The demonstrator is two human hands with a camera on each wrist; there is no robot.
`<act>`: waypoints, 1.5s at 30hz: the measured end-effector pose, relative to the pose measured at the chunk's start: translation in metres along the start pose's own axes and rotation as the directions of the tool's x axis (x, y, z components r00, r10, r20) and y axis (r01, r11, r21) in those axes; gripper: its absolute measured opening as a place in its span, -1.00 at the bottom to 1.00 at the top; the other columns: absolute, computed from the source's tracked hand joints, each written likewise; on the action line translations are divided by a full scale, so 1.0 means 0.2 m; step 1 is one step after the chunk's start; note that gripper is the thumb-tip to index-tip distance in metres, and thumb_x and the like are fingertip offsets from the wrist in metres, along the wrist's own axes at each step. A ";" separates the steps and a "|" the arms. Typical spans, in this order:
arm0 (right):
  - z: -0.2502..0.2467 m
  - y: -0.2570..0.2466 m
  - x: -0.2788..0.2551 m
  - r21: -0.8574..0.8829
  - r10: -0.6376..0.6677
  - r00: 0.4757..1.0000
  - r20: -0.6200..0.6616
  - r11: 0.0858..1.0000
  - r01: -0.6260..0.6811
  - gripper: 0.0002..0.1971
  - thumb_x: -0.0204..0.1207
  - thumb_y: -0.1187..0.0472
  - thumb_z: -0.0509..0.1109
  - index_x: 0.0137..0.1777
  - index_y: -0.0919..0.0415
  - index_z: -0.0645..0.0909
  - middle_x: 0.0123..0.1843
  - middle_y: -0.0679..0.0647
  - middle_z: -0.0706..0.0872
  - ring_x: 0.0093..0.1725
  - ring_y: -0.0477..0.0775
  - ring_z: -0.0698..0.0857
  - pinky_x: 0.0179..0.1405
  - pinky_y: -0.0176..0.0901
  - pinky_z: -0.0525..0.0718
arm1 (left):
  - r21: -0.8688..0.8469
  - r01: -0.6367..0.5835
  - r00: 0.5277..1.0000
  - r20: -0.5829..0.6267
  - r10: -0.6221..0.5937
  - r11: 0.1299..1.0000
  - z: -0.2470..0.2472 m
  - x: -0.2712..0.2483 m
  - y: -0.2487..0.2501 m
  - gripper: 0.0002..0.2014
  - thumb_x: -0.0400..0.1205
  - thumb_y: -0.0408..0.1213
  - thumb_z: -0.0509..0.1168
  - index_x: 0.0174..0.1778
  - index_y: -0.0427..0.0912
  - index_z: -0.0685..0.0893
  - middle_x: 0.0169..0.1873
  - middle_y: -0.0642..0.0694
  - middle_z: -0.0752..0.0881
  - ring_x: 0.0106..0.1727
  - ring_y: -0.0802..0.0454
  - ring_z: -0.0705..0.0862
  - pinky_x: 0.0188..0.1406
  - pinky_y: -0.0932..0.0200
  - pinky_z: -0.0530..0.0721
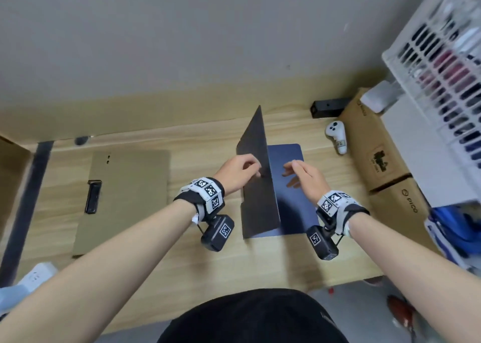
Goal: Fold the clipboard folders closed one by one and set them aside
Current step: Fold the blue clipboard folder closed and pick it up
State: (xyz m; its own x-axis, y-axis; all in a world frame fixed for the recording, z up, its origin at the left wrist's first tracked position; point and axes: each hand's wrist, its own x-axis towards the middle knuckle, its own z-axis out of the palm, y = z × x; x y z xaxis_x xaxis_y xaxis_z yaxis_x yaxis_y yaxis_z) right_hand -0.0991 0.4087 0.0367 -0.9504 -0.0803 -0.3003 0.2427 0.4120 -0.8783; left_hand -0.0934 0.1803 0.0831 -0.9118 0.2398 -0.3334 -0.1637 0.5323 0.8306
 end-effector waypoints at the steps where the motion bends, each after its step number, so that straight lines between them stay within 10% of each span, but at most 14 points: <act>1: -0.02 0.01 -0.01 0.037 0.012 1.000 -0.013 0.999 -0.012 -0.57 0.73 -0.06 0.03 0.13 0.16 0.67 -0.02 0.16 0.79 -0.25 0.13 0.73 -0.13 0.03 0.64 | -0.009 0.009 1.000 0.008 -0.009 1.000 0.04 0.03 -0.01 -0.87 0.66 -0.17 0.22 -0.12 0.03 0.67 -0.12 -0.03 0.84 -0.01 -0.07 0.79 -0.03 0.03 0.72; 9: -0.16 0.33 -0.04 0.070 0.150 0.985 -0.087 0.987 -0.144 -0.66 0.56 -0.16 0.23 0.22 -0.05 0.63 0.18 -0.10 0.75 0.18 -0.04 0.70 0.34 0.03 0.59 | 0.103 0.306 0.951 -0.074 -0.299 0.947 0.30 0.10 -0.32 -0.81 0.61 -0.31 0.26 0.08 -0.14 0.72 0.06 -0.11 0.77 0.05 -0.06 0.72 0.05 0.15 0.62; 14: -0.14 0.55 -0.01 -0.156 0.245 0.967 -0.072 0.955 -0.253 -0.69 0.52 0.18 0.31 0.26 0.12 0.59 0.14 0.11 0.75 0.08 0.18 0.73 0.24 0.13 0.64 | 0.078 0.485 0.872 -0.112 -0.476 0.871 0.40 0.09 -0.50 -0.64 0.60 -0.33 0.31 0.33 -0.24 0.58 0.25 -0.19 0.67 0.26 -0.17 0.64 0.27 0.08 0.56; 22: -0.05 0.63 0.05 -0.369 0.306 0.941 -0.145 0.866 -0.339 -0.66 0.50 0.03 0.29 0.16 0.25 0.53 0.16 0.28 0.54 0.14 0.29 0.56 0.22 0.07 0.53 | -0.074 0.613 0.786 -0.049 -0.617 0.787 0.47 0.16 -0.55 -0.33 0.50 -0.37 0.41 0.53 -0.32 0.32 0.05 -0.16 0.69 0.07 -0.16 0.68 0.16 0.04 0.63; 24: -0.06 0.63 0.07 -0.314 0.356 0.922 -0.153 0.867 -0.387 -0.63 0.46 -0.03 0.32 0.10 0.25 0.54 0.19 0.29 0.56 0.06 0.29 0.62 0.15 0.05 0.58 | -0.155 0.626 0.767 -0.050 -0.639 0.764 0.46 0.17 -0.54 -0.34 0.49 -0.37 0.47 0.50 -0.35 0.38 0.32 -0.25 0.63 0.28 -0.19 0.65 0.29 0.07 0.60; 27: -0.05 0.62 0.07 -0.154 0.422 0.888 -0.181 0.880 -0.449 -0.44 0.55 -0.03 0.31 0.45 0.29 0.43 0.35 0.25 0.59 0.29 0.28 0.61 0.30 0.00 0.50 | -0.370 0.597 0.767 0.003 -0.641 0.712 0.44 0.14 -0.54 -0.78 0.54 -0.40 0.48 0.07 -0.30 0.68 0.22 -0.33 0.73 -0.04 -0.08 0.74 -0.06 0.18 0.73; 29: -0.03 0.61 0.06 -0.071 0.472 0.864 -0.178 0.869 -0.489 -0.40 0.59 -0.07 0.26 0.55 0.22 0.34 0.42 0.18 0.57 0.40 0.24 0.56 0.43 -0.01 0.43 | -0.465 0.554 0.780 -0.002 -0.626 0.691 0.41 0.10 -0.54 -0.92 0.53 -0.44 0.47 -0.15 -0.20 0.72 0.14 -0.38 0.78 -0.07 -0.15 0.77 0.06 -0.01 0.78; 34: 0.11 0.53 0.08 -0.063 0.493 0.862 -0.118 0.863 -0.501 -0.60 0.49 -0.20 0.15 0.01 0.11 0.55 0.03 0.10 0.65 0.02 0.17 0.60 0.10 0.02 0.51 | -0.571 0.466 0.814 -0.025 -0.581 0.676 0.23 0.00 -0.54 -0.87 0.55 -0.52 0.40 -0.02 -0.30 0.73 0.04 -0.39 0.79 -0.03 -0.21 0.77 0.16 -0.26 0.74; 45: 0.79 0.06 0.17 0.005 0.213 0.968 0.135 0.976 -0.216 -0.91 0.58 0.28 0.37 -0.17 0.18 0.61 -0.16 0.20 0.71 -0.14 0.15 0.67 0.06 0.18 0.69 | -0.622 0.314 0.811 -0.217 -0.543 0.717 -0.51 -0.46 -0.79 -0.73 0.59 -0.55 0.37 0.19 -0.31 0.60 -0.03 -0.21 0.77 -0.06 -0.10 0.75 -0.14 0.15 0.75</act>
State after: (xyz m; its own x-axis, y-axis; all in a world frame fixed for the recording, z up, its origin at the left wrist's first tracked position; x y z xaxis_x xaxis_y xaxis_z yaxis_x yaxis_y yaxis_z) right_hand -0.0978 0.2674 -0.0429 -0.8418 -0.1126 -0.5280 0.4430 0.4148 -0.7948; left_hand -0.0215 -0.0084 0.0283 -0.7324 -0.2702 -0.6249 -0.6381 -0.0478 0.7685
